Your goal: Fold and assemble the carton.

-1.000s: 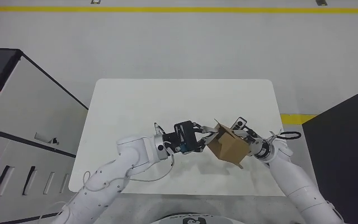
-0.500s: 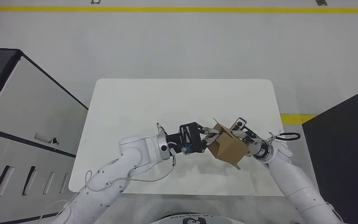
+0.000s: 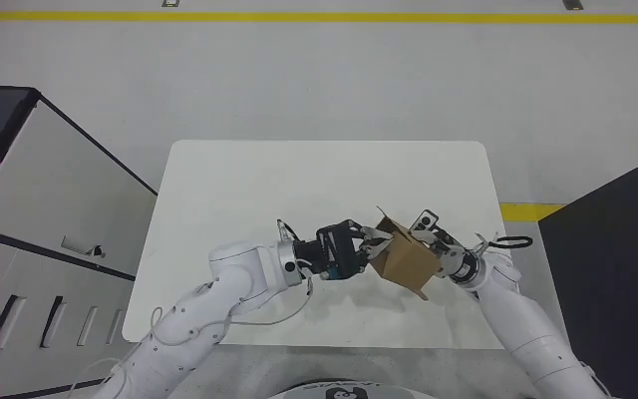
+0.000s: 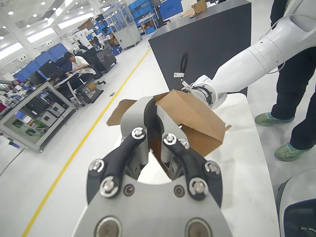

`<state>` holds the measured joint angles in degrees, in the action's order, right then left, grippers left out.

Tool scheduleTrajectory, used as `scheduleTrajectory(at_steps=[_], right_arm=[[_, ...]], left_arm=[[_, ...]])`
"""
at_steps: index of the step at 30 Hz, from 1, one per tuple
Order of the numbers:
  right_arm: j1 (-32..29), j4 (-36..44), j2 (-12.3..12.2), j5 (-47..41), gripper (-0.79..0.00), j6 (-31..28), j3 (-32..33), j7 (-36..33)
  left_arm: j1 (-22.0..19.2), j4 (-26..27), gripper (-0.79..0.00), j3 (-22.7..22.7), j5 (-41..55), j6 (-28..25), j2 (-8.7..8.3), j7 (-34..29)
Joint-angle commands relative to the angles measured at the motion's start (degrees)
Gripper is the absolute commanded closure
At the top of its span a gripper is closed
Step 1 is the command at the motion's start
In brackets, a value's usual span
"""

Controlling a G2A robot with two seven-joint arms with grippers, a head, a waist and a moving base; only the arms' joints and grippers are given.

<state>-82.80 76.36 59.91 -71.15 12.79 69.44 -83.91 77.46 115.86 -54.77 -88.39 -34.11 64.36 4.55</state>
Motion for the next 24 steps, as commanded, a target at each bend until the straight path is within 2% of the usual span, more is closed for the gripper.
scheduleTrajectory(at_steps=[1, 17, 24], right_arm=[[0.0, 0.0, 0.1, 0.0, 0.000, 0.1, 0.0, 0.1], [-0.4, 0.1, 0.3, 0.2, 0.000, 0.6, 0.6, -0.3], [-0.6, 0.3, 0.4, 0.2, 0.000, 1.0, 0.8, -0.7]], left_arm=[[-0.1, 0.0, 0.000, -0.1, -0.3, -0.2, -0.02, -0.2], [1.0, 0.9, 0.000, -2.5, -2.4, 1.1, -0.49, 0.2], [1.3, 0.8, 0.000, -2.2, -3.4, 0.3, -0.59, 1.3]])
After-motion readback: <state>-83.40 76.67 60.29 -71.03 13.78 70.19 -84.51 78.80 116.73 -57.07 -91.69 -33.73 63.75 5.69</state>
